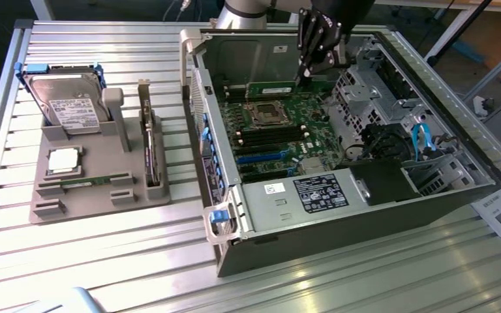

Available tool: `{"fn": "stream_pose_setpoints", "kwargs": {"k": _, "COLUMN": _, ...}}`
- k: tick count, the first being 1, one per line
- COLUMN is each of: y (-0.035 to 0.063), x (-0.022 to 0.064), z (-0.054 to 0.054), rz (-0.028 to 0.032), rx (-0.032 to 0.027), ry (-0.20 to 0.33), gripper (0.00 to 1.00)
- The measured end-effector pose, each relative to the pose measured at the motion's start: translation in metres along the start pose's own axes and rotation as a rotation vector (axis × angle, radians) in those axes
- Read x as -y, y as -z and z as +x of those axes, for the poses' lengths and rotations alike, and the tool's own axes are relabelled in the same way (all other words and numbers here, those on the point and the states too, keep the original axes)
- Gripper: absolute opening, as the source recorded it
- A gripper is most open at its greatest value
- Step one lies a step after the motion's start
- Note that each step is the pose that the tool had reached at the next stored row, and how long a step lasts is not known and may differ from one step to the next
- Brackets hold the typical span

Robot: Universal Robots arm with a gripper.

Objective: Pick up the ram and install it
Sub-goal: 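Pick up the ram and move it above insertion slot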

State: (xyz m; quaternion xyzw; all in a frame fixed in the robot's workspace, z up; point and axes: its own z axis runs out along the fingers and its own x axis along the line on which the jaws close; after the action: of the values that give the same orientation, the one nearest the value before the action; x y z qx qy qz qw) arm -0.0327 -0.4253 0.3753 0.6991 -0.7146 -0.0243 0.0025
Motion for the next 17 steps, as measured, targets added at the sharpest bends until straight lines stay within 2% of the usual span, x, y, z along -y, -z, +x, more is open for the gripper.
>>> {"fn": "stream_pose_setpoints", "kwargs": {"k": 5, "y": -0.0007, "x": -0.0001, "z": -0.0062, "rz": -0.0002, "rx": 0.0021, "ry": 0.0, "gripper": 0.12}}
{"fn": "stream_pose_setpoints", "kwargs": {"k": 17, "y": -0.005, "x": 0.0001, "z": -0.0061, "rz": -0.0001, "rx": 0.0022, "ry": 0.0, "gripper": 0.12}}
